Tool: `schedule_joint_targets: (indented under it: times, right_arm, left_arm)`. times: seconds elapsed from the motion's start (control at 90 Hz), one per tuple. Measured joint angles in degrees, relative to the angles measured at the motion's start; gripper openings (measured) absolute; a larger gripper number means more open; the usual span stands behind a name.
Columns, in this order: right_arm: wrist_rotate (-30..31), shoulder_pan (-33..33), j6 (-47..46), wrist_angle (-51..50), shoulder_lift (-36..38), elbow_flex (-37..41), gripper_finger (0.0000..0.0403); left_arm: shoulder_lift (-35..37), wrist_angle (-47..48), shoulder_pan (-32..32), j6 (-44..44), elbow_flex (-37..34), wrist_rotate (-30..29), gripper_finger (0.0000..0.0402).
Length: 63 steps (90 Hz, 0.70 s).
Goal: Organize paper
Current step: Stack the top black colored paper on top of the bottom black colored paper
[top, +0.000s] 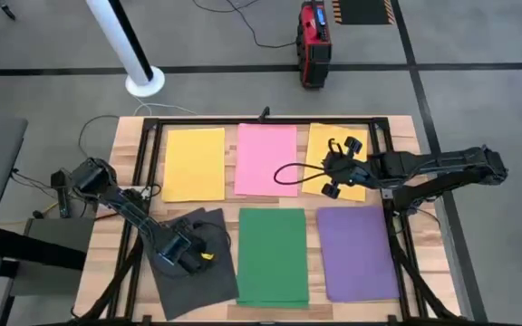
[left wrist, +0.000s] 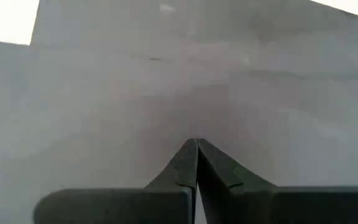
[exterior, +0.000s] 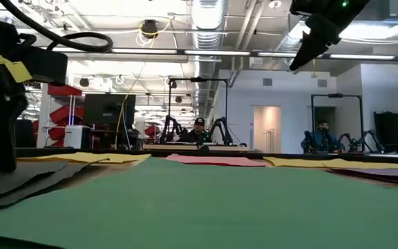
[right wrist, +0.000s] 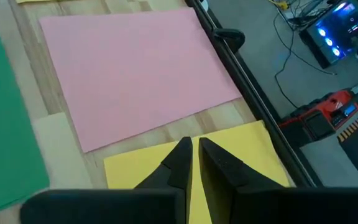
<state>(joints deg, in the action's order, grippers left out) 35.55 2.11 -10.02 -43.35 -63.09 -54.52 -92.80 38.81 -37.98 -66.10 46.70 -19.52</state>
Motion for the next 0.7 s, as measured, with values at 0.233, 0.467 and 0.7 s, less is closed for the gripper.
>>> schedule_joint_targets:
  times: [0.233,0.467,0.7]
  right_arm:
    - [0.0,0.0,0.0,0.0,0.0,0.0,0.0027]
    - [0.0,0.0,0.0,0.0,0.0,0.0,0.0027]
    - [0.0,0.0,0.0,0.0,0.0,0.0,0.0027]
  left_arm:
    - [0.0,0.1,0.0,8.9,0.0,0.7,0.0]
    - [-0.2,1.1,0.0,13.0,0.7,2.1,0.0]
    - [-0.3,1.3,0.8,12.3,3.4,3.7,0.0]
